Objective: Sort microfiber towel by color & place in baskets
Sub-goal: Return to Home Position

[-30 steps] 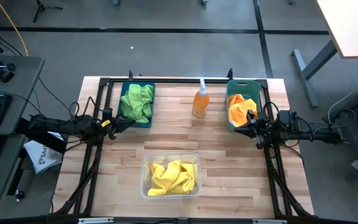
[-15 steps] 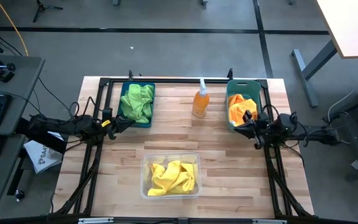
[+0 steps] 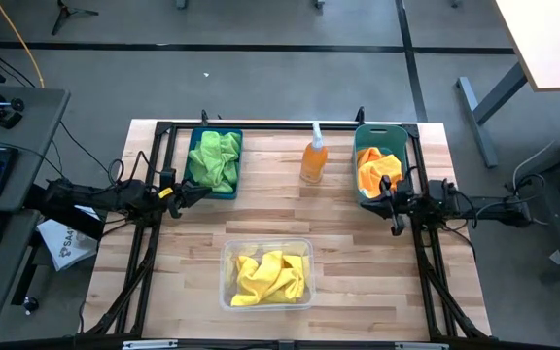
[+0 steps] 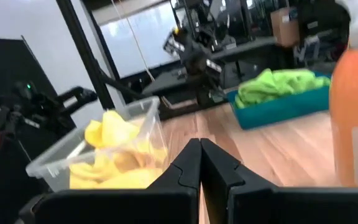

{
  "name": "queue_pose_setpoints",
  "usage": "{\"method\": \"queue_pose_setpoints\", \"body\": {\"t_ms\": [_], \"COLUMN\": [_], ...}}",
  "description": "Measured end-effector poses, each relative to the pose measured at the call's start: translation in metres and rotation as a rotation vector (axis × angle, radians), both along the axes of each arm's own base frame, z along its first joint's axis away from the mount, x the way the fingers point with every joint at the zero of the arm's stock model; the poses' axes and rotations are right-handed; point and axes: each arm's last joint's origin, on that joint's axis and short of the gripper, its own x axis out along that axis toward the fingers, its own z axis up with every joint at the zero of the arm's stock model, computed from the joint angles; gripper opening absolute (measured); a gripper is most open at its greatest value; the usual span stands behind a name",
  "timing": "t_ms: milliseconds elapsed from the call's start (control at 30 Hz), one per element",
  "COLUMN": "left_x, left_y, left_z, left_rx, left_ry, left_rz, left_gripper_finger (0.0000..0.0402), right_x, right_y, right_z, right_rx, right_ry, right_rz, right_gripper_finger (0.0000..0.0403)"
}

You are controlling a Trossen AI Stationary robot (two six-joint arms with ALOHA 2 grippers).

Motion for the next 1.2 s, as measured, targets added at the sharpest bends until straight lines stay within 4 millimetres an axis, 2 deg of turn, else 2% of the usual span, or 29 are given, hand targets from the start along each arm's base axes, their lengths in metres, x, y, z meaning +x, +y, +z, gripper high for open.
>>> {"method": "queue_pose_setpoints", "body": {"t_ms": [1200], "left_x": [-0.0049], "left_y": [0.0007], "left_z": [0.0025], "left_rx": [-0.007], "left_ry": [-0.045], "left_rz": [0.000], "left_gripper_finger": [0.0000], "right_x": [0.0009], "right_y": [0.0000], "right_z": [-0.0035], "right_rx": [0.024], "right_ry": [0.042], "right_rz": [-0.005], "right_gripper_finger": [0.0000]}}
